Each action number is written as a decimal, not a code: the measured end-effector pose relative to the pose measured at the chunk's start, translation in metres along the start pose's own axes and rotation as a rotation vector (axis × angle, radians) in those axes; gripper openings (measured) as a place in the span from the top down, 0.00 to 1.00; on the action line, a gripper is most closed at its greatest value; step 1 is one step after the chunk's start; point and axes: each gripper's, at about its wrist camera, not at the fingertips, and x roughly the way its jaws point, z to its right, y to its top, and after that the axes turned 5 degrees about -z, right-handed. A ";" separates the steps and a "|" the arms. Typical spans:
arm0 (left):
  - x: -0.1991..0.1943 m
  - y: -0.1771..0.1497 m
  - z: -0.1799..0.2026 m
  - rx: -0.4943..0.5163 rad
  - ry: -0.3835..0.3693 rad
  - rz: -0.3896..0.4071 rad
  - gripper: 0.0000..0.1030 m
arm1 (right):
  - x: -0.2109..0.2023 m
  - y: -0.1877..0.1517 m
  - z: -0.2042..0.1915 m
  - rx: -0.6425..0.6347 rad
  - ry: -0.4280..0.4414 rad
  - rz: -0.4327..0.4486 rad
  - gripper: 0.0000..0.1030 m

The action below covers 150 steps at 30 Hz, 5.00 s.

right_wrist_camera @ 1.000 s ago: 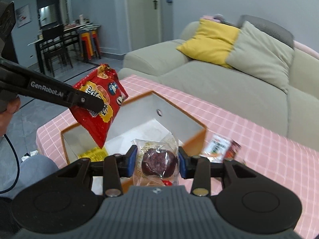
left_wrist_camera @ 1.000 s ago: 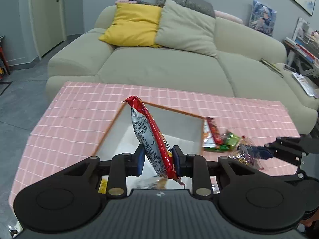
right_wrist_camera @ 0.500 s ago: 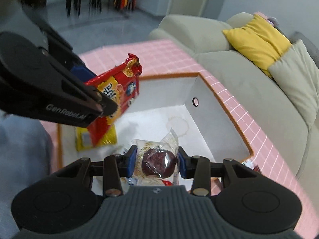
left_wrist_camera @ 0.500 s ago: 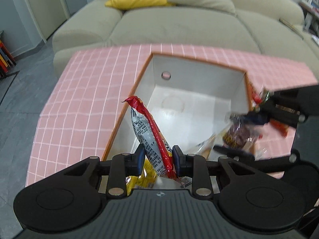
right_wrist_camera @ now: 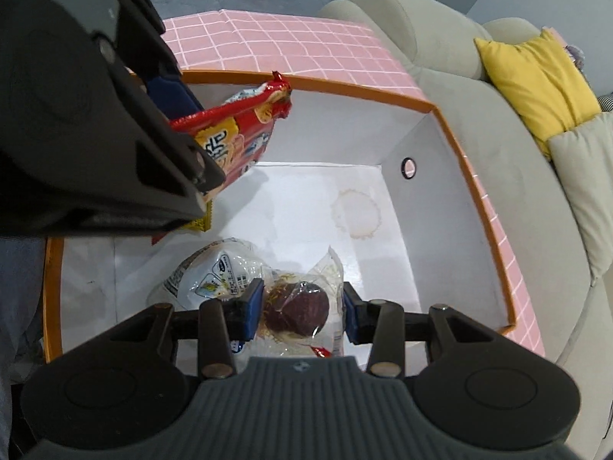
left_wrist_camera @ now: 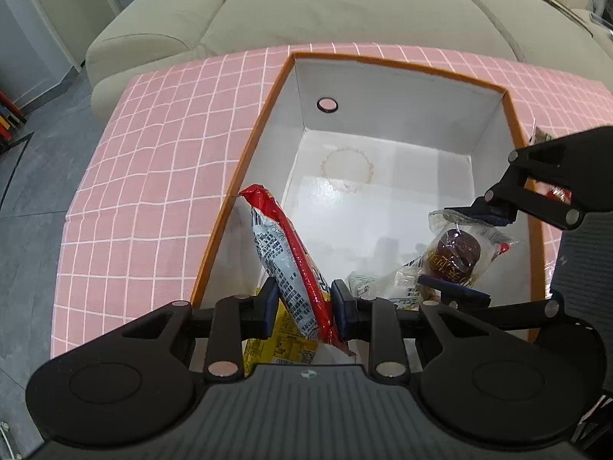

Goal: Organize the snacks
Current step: 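Carry the pastry and sausage stick over the box and release them inside, then raise both open tools out of the box toward the remaining snacks, then grasp the Mimi snack bag with the right gripper while the left approaches the sweets tray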

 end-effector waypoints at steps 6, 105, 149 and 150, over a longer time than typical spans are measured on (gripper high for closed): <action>0.013 0.005 -0.002 -0.002 0.014 -0.034 0.68 | 0.014 0.004 0.005 -0.034 -0.036 -0.044 0.62; 0.013 -0.047 0.198 0.059 -0.181 0.039 0.35 | -0.020 -0.280 0.084 0.592 -0.272 0.183 0.21; 0.058 -0.003 0.207 -0.072 -0.231 -0.043 0.53 | 0.017 -0.265 0.103 0.559 -0.083 0.170 0.55; 0.058 -0.004 0.205 -0.079 -0.229 -0.046 0.52 | 0.015 -0.265 0.099 0.555 -0.079 0.170 0.55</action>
